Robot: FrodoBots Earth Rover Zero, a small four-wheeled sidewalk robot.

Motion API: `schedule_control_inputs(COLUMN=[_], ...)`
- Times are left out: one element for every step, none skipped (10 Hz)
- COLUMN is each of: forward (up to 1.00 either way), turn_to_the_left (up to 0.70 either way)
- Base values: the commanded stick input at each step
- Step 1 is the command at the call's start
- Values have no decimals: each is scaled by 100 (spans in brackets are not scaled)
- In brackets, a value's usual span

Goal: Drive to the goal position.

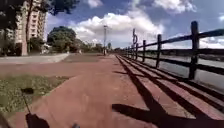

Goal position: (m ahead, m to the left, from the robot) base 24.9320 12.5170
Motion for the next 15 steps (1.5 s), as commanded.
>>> schedule_control_inputs(forward=[85,85,85,85,85,85,85,85,85,85,85,85,85,85,85], turn_to_the_left=[0,0,0,0,0,0,0,0,0,0,0,0,0,0,0])
